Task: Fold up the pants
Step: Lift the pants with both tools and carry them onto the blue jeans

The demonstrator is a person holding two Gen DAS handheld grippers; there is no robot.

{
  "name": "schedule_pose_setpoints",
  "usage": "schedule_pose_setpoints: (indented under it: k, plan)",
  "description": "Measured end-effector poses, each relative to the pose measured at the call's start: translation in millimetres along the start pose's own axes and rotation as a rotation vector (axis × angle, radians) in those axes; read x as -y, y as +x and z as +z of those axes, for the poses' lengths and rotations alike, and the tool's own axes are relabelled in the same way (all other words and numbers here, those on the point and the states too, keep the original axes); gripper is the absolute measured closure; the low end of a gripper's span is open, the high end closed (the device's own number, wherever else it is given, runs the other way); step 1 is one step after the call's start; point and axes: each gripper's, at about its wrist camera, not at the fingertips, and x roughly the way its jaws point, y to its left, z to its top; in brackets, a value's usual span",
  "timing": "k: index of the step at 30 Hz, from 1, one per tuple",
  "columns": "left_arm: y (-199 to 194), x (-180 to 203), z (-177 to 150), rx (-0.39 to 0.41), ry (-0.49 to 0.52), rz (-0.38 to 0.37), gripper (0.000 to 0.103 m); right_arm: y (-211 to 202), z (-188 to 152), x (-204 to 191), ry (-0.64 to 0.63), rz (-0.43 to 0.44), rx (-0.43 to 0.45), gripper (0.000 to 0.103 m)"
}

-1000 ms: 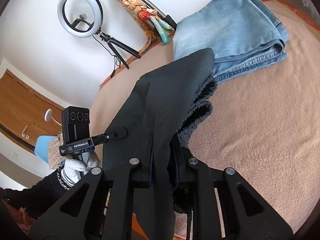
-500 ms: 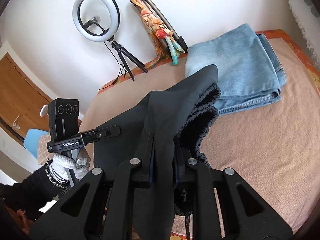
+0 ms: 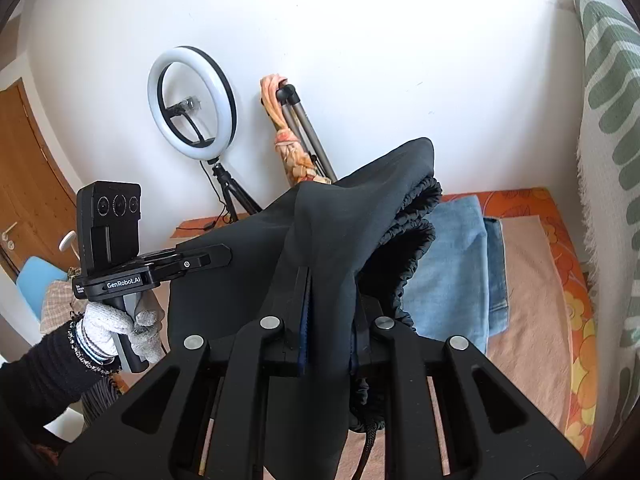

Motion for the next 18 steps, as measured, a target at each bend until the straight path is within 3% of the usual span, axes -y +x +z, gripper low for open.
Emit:
schedule_pose_setpoints:
  k: [6, 10, 13, 17, 18]
  plan:
    - [41, -11, 32, 0.032, 0.032, 0.022, 0.096, 27, 36, 43, -0.018, -0.043, 0.0, 0.088]
    - [73, -30, 35, 0.017, 0.018, 0.051, 0.096, 63, 45, 79, 0.006, -0.019, -0.027, 0.088]
    - [96, -56, 28, -0.004, -0.054, 0.056, 0.096, 97, 44, 107, 0.04, 0.014, -0.061, 0.088]
    - [125, -88, 3, -0.096, -0.182, 0.052, 0.096, 141, 28, 147, 0.136, 0.049, -0.145, 0.088]
    - [129, -92, -4, -0.121, -0.205, 0.052, 0.091, 150, 22, 154, 0.147, 0.041, -0.171, 0.088]
